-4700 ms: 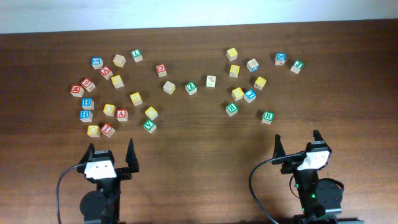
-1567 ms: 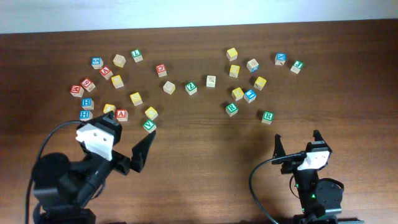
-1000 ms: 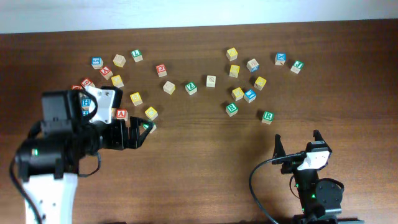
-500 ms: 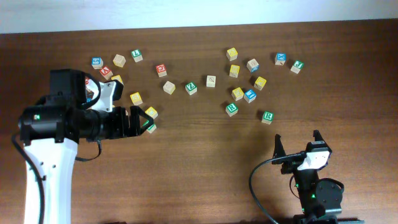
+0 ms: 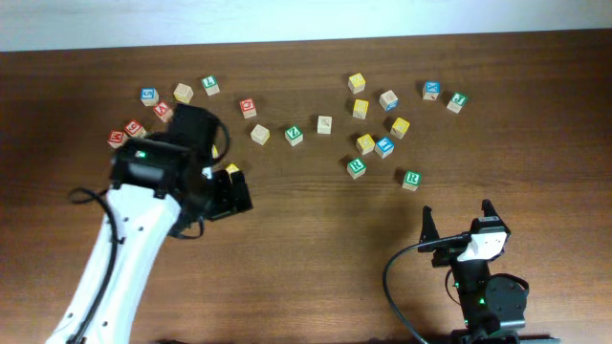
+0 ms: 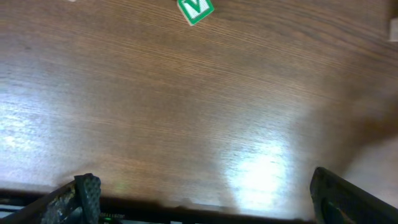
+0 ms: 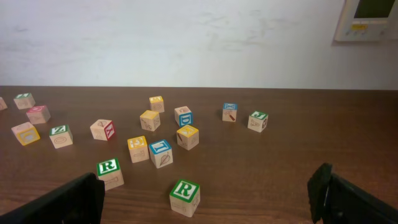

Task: Spell out RSS

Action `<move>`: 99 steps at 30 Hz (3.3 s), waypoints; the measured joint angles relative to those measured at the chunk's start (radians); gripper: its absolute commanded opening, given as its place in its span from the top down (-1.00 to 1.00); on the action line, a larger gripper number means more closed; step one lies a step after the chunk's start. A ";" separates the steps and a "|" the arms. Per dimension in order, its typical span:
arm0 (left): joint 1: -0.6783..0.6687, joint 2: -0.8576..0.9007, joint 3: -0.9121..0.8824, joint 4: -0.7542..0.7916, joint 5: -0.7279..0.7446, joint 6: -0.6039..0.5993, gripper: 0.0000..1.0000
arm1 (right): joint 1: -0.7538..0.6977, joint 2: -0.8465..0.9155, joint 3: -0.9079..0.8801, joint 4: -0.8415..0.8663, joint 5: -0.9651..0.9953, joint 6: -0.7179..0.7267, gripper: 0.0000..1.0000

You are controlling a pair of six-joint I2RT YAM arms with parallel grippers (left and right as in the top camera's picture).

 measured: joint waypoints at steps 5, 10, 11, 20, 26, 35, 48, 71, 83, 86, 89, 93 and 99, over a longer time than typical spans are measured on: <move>-0.027 0.001 -0.099 0.058 -0.055 -0.107 -0.98 | 0.000 0.000 0.000 0.000 0.000 0.000 -0.97; -0.027 0.003 -0.219 0.176 -0.068 -0.154 -0.98 | 0.000 0.000 0.000 0.000 0.000 0.000 -0.96; -0.027 0.003 -0.226 0.187 -0.066 -0.160 -0.98 | 0.000 0.000 0.000 0.000 0.000 0.000 -0.97; -0.027 0.018 -0.229 0.311 -0.109 -0.256 -0.98 | 0.000 0.000 0.000 0.000 0.000 0.000 -0.96; -0.027 0.125 -0.229 0.353 -0.143 -0.320 -0.98 | 0.000 0.000 0.000 0.000 0.000 0.000 -0.96; -0.027 0.142 -0.229 0.442 -0.154 -0.331 -0.98 | 0.000 0.000 0.000 0.000 0.000 0.000 -0.96; -0.027 0.210 -0.229 0.528 -0.157 -0.338 -0.98 | 0.000 0.000 0.000 0.000 0.000 -0.001 -0.96; -0.027 0.235 -0.250 0.615 -0.188 -0.339 -0.98 | 0.000 0.000 0.000 0.000 0.000 0.000 -0.97; -0.028 0.245 -0.076 0.595 -0.129 0.113 -0.98 | 0.000 0.000 0.000 0.000 0.000 0.000 -0.97; -0.028 0.247 0.116 0.502 -0.111 0.235 -0.98 | 0.000 0.000 0.000 0.000 0.000 0.000 -0.96; -0.028 0.247 0.234 0.457 -0.092 0.296 -0.98 | 0.000 0.000 0.000 0.000 0.000 0.000 -0.97; -0.028 0.246 0.286 0.449 -0.099 0.340 -0.98 | 0.000 0.000 0.000 0.000 0.000 -0.001 -0.96; -0.015 0.285 0.286 0.426 -0.162 0.359 -0.98 | 0.000 0.000 0.000 0.000 0.000 0.000 -0.96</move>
